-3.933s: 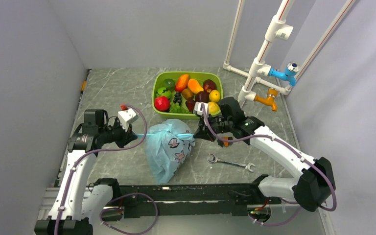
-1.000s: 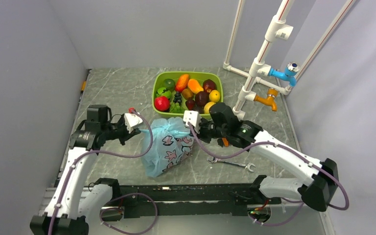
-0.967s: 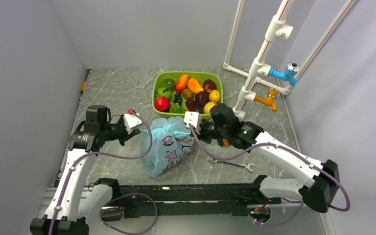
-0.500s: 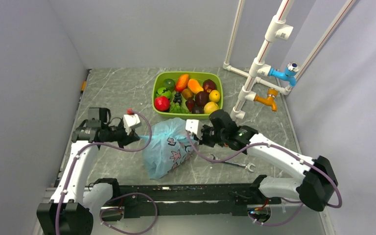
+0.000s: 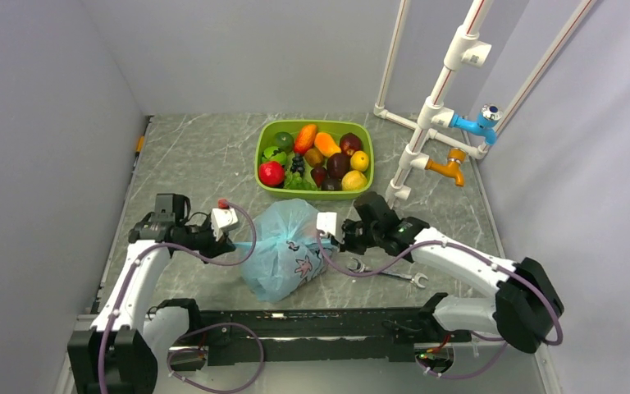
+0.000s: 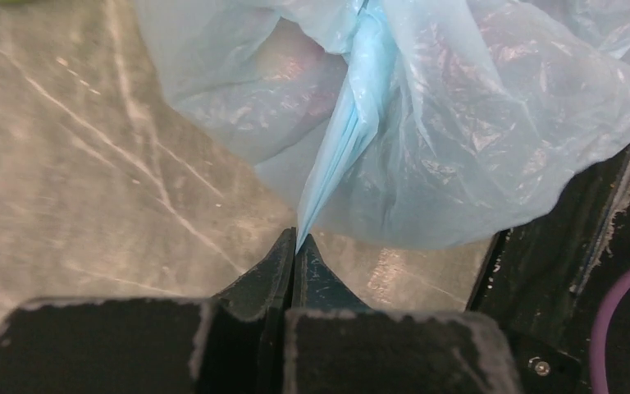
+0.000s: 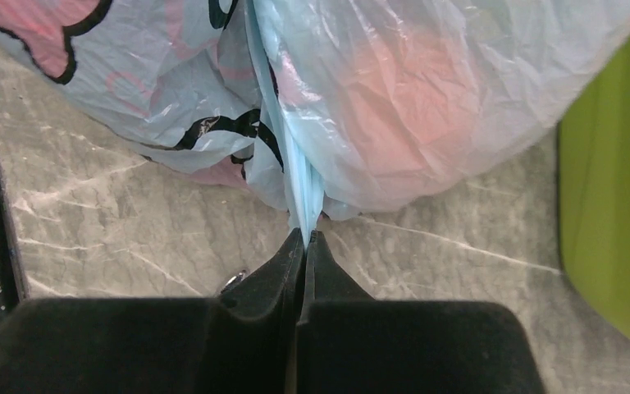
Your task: Place the fake fruits into the plastic bag and tie a complex knot
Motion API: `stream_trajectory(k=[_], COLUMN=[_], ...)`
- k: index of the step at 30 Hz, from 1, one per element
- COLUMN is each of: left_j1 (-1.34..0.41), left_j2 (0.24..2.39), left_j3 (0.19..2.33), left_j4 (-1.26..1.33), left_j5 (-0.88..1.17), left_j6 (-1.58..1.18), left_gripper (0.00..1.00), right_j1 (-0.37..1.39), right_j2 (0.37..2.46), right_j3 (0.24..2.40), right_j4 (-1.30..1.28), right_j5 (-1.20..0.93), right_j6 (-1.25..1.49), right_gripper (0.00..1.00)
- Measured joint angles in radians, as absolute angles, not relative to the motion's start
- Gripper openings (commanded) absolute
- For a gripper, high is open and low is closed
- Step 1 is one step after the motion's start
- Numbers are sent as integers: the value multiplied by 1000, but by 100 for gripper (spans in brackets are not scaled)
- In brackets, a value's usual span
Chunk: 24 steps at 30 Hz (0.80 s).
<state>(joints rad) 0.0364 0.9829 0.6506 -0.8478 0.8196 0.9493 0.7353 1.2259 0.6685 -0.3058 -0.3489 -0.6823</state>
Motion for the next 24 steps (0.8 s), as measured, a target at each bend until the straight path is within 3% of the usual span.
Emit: stream_trajectory(k=[12, 19, 24], left_j1=[-53, -160, -181], left_j2=[907, 964, 961], left_j3=[822, 918, 953], left_j4=[-849, -730, -658], left_j5=[762, 775, 822], left_j6=[834, 575, 422], left_gripper=[0, 0, 0], right_j1=[695, 846, 849], right_j2=[1188, 1313, 1359], right_j3=[1067, 1169, 1227], right_j4=[-688, -668, -600], right_j5=[-519, -527, -506], right_j6=[-650, -523, -453], right_gripper=[0, 0, 0])
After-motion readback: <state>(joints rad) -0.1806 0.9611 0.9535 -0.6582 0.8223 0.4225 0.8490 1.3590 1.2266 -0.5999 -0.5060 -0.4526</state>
